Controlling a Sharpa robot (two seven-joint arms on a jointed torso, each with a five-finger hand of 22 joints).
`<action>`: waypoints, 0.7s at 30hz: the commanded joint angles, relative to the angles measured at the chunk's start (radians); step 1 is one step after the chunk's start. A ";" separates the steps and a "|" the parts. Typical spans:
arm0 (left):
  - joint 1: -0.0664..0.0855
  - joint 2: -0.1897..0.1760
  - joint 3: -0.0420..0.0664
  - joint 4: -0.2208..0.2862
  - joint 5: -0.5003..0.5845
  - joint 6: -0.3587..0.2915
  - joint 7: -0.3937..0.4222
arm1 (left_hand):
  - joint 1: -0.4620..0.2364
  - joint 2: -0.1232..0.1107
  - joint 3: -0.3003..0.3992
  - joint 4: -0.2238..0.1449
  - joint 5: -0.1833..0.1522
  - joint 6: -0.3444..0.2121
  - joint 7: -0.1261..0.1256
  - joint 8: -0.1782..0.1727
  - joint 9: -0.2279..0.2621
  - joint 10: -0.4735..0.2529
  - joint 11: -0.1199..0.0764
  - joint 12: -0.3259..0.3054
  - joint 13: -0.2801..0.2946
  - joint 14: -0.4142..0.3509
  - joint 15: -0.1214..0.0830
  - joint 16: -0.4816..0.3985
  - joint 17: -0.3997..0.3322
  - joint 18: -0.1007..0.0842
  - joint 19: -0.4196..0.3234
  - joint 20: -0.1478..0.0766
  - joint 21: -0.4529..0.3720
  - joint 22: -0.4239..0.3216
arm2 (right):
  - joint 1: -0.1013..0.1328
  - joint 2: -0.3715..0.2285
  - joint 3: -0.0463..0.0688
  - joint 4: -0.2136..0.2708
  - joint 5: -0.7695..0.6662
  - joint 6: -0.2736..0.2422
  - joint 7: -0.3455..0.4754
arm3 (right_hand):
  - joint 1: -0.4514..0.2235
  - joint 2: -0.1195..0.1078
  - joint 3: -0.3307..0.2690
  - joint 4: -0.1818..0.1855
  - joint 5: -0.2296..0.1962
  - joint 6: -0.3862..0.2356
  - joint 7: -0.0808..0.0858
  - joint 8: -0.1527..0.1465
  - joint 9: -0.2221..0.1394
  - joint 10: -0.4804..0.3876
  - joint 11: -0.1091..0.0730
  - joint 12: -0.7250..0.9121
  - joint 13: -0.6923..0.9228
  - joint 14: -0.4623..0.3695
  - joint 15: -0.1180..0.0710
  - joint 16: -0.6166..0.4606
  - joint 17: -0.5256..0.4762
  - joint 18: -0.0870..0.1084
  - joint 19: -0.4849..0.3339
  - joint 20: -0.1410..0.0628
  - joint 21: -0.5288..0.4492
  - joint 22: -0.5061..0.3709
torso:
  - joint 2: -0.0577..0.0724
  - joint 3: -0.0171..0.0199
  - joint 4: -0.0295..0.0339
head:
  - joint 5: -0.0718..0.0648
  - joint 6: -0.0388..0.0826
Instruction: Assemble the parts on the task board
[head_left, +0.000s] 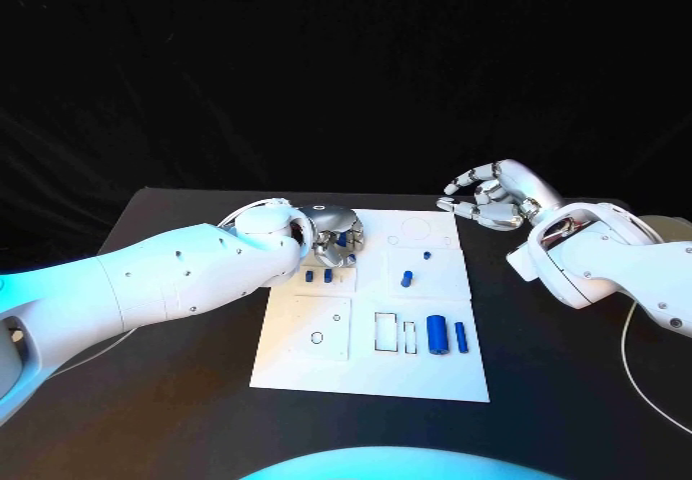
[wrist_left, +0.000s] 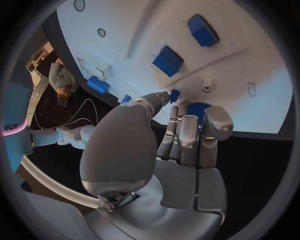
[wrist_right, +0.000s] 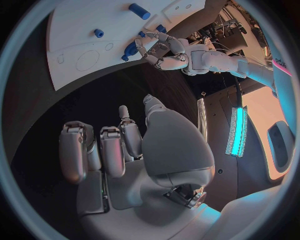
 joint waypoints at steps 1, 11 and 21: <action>-0.002 0.007 0.000 -0.004 -0.028 0.038 -0.026 | 0.005 0.004 0.008 0.000 0.004 0.011 0.001 -0.005 -0.002 0.010 -0.002 -0.007 -0.003 0.010 0.000 0.005 0.002 -0.016 0.013 0.000 0.013 0.018 | -0.001 0.002 0.000 0.000 -0.003 0.006 0.008 | 0.000 0.007 0.002 -0.005 0.003 -0.006 -0.003 0.006 -0.002 -0.007 -0.001 -0.003 0.052 0.066 -0.007 -0.006 0.095 0.008 0.024 -0.009 -0.003 0.173 | 0.000 -0.0009 0.0006 | 0.000 0.000; -0.004 0.013 0.000 -0.005 -0.030 0.065 -0.037 | 0.001 0.005 0.017 -0.005 0.002 0.026 -0.001 -0.006 -0.004 0.029 -0.007 -0.010 -0.009 0.021 -0.006 0.009 0.001 -0.022 0.029 -0.003 0.040 0.053 | -0.001 0.003 0.000 0.000 -0.003 0.007 0.008 | 0.001 0.007 0.003 -0.004 0.005 -0.006 -0.003 0.006 -0.002 -0.004 -0.001 0.000 0.055 0.066 -0.007 -0.006 0.097 0.008 0.025 -0.009 -0.001 0.174 | -0.001 -0.0014 0.0009 | -0.001 -0.002; -0.005 0.016 0.000 -0.004 -0.031 0.081 -0.038 | 0.008 0.024 0.034 -0.021 -0.002 0.074 -0.011 0.000 0.000 0.081 -0.022 -0.011 -0.015 0.032 -0.020 0.012 -0.004 -0.029 0.043 -0.013 0.068 0.090 | -0.001 0.004 0.000 -0.001 -0.003 0.008 0.008 | 0.001 0.007 0.003 -0.004 0.005 -0.006 -0.003 0.006 -0.002 -0.004 -0.001 0.000 0.055 0.066 -0.007 -0.006 0.097 0.008 0.025 -0.009 -0.001 0.174 | -0.001 -0.0016 0.0013 | 0.000 -0.004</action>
